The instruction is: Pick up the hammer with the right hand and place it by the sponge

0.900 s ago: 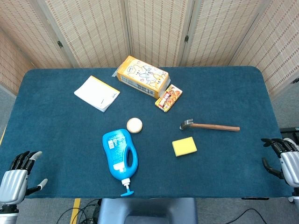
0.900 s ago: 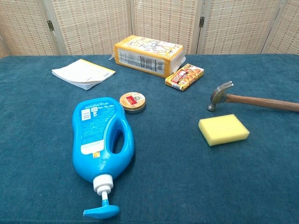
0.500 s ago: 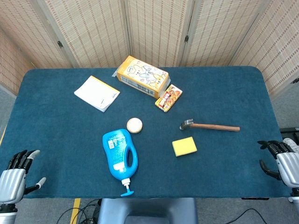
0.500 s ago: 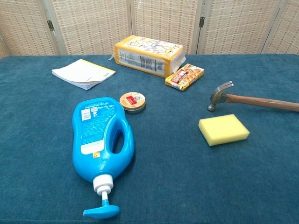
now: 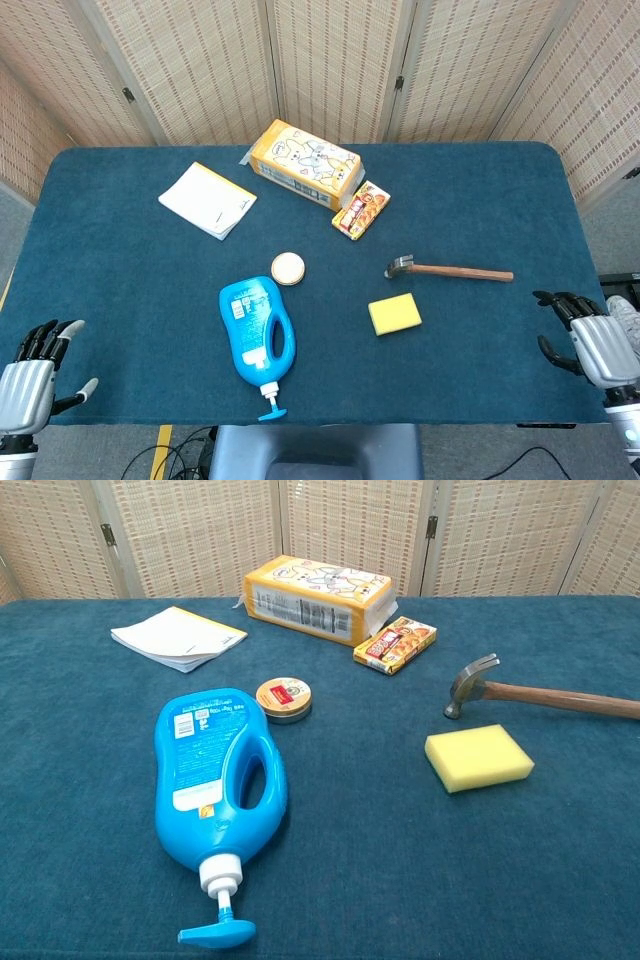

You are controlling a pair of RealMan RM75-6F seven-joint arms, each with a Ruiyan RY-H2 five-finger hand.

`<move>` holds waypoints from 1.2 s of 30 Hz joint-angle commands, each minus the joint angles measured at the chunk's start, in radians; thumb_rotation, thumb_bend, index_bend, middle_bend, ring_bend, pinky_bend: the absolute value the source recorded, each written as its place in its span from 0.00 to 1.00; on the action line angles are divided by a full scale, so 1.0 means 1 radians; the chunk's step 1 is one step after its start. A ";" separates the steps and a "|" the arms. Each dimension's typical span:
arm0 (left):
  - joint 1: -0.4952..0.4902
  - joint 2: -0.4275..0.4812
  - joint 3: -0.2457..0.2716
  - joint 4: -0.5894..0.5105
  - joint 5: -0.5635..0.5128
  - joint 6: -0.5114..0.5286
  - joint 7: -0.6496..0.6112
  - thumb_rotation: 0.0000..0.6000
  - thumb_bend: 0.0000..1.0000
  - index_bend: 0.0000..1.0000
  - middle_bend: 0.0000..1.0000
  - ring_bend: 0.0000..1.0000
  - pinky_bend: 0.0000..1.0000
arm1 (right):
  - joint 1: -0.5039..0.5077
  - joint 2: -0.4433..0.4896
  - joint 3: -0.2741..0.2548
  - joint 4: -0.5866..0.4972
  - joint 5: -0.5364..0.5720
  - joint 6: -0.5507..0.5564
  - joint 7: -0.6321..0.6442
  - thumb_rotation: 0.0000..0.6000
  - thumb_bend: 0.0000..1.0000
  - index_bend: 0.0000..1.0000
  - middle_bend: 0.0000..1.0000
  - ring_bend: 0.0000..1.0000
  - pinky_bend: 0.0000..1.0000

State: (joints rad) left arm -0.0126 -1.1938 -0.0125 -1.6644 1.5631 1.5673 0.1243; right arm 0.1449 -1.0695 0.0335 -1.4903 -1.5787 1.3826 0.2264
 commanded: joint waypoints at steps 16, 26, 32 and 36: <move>0.019 0.006 0.011 0.010 -0.020 0.004 -0.013 1.00 0.21 0.17 0.20 0.12 0.14 | 0.330 -0.172 0.129 0.036 0.181 -0.415 -0.165 1.00 0.31 0.18 0.26 0.14 0.24; 0.030 0.010 0.014 0.021 -0.026 0.011 -0.025 1.00 0.21 0.17 0.20 0.12 0.14 | 0.445 -0.302 0.167 0.181 0.316 -0.546 -0.248 1.00 0.23 0.18 0.26 0.14 0.24; 0.034 0.012 0.014 0.027 -0.027 0.014 -0.032 1.00 0.21 0.17 0.20 0.12 0.14 | 0.487 -0.372 0.169 0.265 0.360 -0.585 -0.276 1.00 0.28 0.21 0.30 0.14 0.24; 0.036 0.013 0.013 0.031 -0.030 0.015 -0.035 1.00 0.21 0.17 0.20 0.12 0.14 | 0.509 -0.416 0.165 0.321 0.375 -0.608 -0.280 1.00 0.30 0.25 0.34 0.14 0.23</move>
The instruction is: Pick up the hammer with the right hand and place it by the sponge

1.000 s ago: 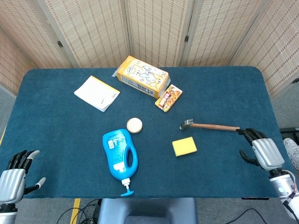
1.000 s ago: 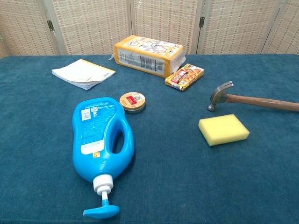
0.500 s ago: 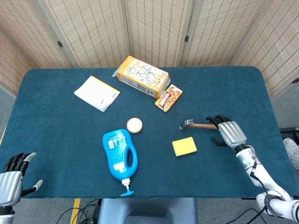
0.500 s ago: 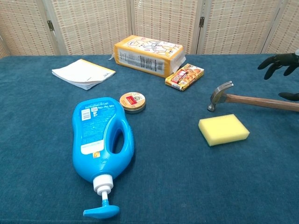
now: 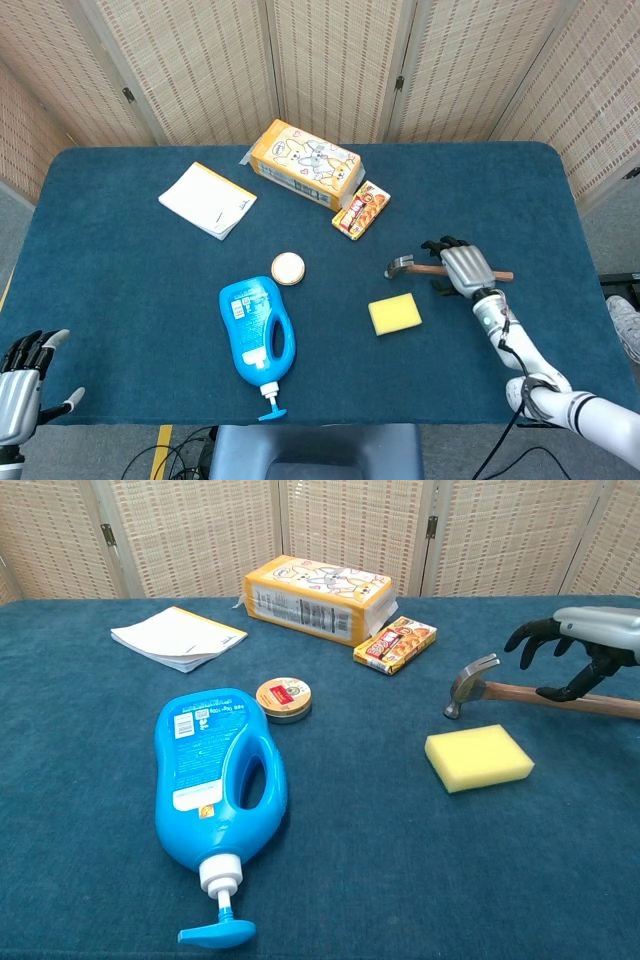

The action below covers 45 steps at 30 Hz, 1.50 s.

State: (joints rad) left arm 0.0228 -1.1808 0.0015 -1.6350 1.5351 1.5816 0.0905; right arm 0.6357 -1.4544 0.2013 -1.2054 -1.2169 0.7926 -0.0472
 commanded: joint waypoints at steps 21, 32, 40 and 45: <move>0.013 0.002 -0.003 0.024 -0.017 0.002 -0.022 1.00 0.21 0.17 0.20 0.12 0.14 | 0.073 -0.125 -0.027 0.152 0.038 -0.069 -0.030 1.00 0.42 0.38 0.41 0.16 0.24; 0.017 -0.001 -0.003 0.037 -0.022 0.000 -0.033 1.00 0.21 0.17 0.20 0.12 0.14 | 0.081 -0.134 -0.030 0.157 0.073 -0.087 -0.058 1.00 0.49 0.43 0.45 0.20 0.24; 0.019 -0.002 -0.004 0.045 -0.026 -0.002 -0.038 1.00 0.21 0.17 0.20 0.12 0.14 | 0.084 -0.144 -0.026 0.172 0.092 -0.087 -0.063 1.00 0.52 0.44 0.47 0.22 0.23; 0.021 -0.002 -0.004 0.046 -0.027 -0.002 -0.039 1.00 0.21 0.17 0.20 0.12 0.14 | 0.085 -0.145 -0.023 0.176 0.095 -0.083 -0.060 1.00 0.54 0.46 0.49 0.23 0.24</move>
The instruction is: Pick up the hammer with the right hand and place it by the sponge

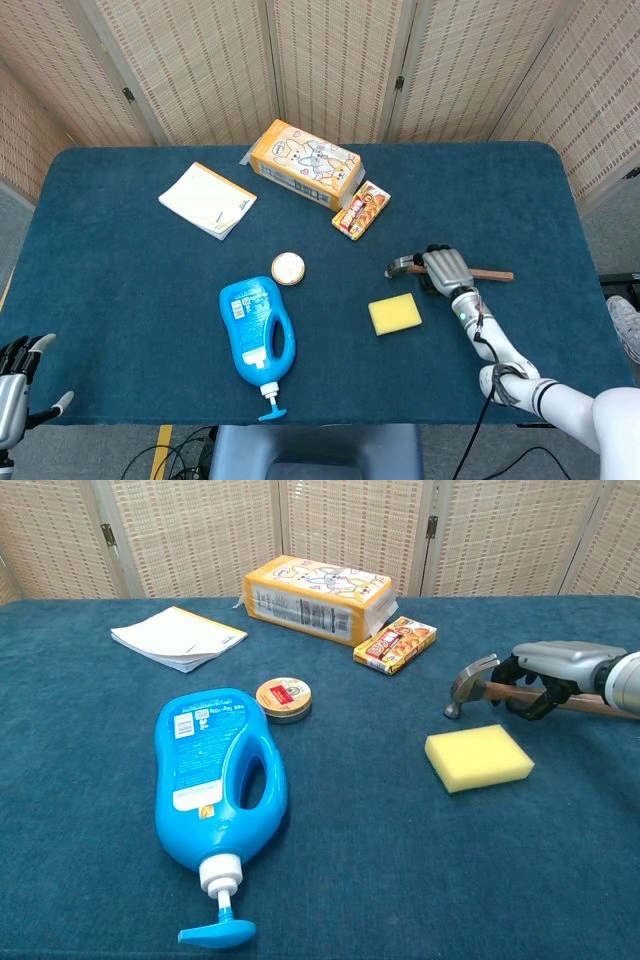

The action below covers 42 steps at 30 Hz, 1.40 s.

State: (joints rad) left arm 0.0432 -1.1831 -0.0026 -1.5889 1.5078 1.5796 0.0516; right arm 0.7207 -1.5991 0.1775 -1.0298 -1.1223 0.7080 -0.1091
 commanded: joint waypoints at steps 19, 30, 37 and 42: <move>0.007 0.002 0.002 -0.001 0.001 0.004 0.007 1.00 0.21 0.17 0.20 0.12 0.14 | -0.027 -0.010 0.007 0.009 -0.065 0.094 0.098 1.00 0.65 0.63 0.65 0.37 0.24; 0.008 0.008 0.001 -0.012 0.008 0.008 0.016 1.00 0.21 0.17 0.20 0.12 0.14 | -0.085 0.062 -0.015 -0.075 -0.217 0.282 0.208 1.00 0.69 0.70 0.74 0.53 0.41; 0.002 0.006 0.004 -0.017 0.010 -0.005 0.023 1.00 0.21 0.17 0.20 0.12 0.14 | -0.139 0.120 -0.056 -0.148 -0.304 0.407 0.200 1.00 0.70 0.72 0.78 0.59 0.61; -0.002 0.007 0.006 -0.022 0.015 -0.011 0.026 1.00 0.21 0.17 0.20 0.12 0.14 | -0.164 0.161 -0.105 -0.201 -0.374 0.454 0.161 1.00 0.70 0.72 0.79 0.61 0.72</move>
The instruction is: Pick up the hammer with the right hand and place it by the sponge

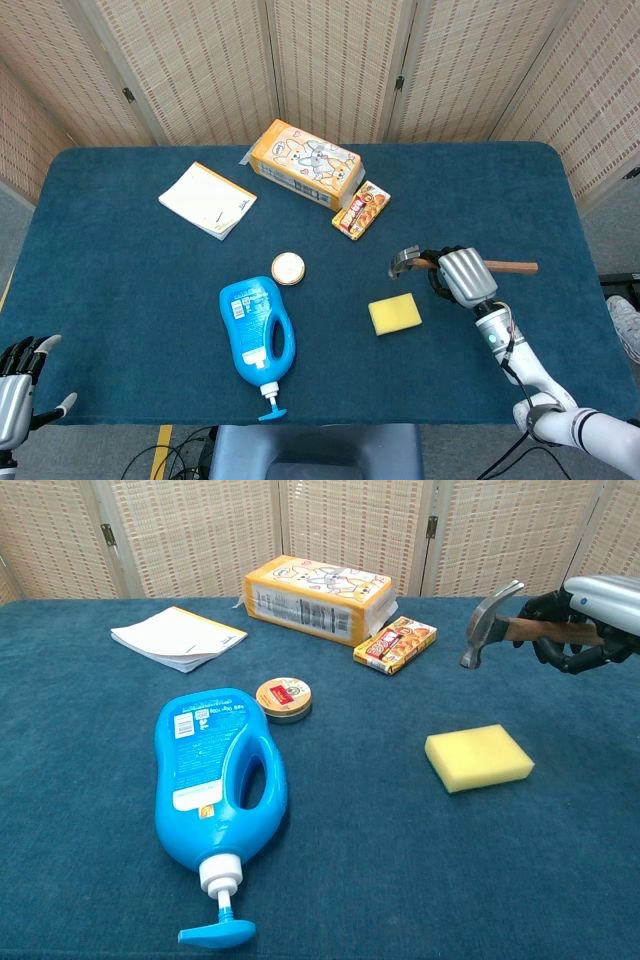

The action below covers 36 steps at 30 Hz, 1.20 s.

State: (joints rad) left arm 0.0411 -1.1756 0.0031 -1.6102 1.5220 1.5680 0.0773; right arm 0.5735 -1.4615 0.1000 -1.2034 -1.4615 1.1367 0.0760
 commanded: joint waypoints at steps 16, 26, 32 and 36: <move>-0.005 -0.005 0.006 -0.001 0.009 -0.008 0.002 1.00 0.21 0.17 0.20 0.12 0.14 | -0.061 0.039 -0.094 -0.035 -0.138 0.089 -0.128 1.00 0.70 0.72 0.80 0.62 0.72; 0.003 0.002 0.008 0.003 0.004 0.000 -0.010 1.00 0.21 0.17 0.20 0.12 0.14 | -0.036 -0.078 -0.106 0.108 -0.131 0.004 -0.159 1.00 0.70 0.72 0.80 0.62 0.72; 0.007 0.004 0.009 0.006 0.001 0.001 -0.014 1.00 0.21 0.17 0.20 0.12 0.14 | -0.022 -0.065 -0.097 0.089 -0.136 0.002 -0.149 1.00 0.69 0.72 0.79 0.62 0.72; 0.009 0.006 0.008 0.006 -0.001 0.004 -0.015 1.00 0.21 0.17 0.20 0.12 0.14 | -0.027 -0.040 -0.063 0.040 -0.137 0.065 -0.095 1.00 0.69 0.72 0.79 0.62 0.72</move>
State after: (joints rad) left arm 0.0501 -1.1697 0.0109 -1.6045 1.5212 1.5721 0.0624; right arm 0.5468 -1.5177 0.0165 -1.1347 -1.5963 1.1679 -0.0479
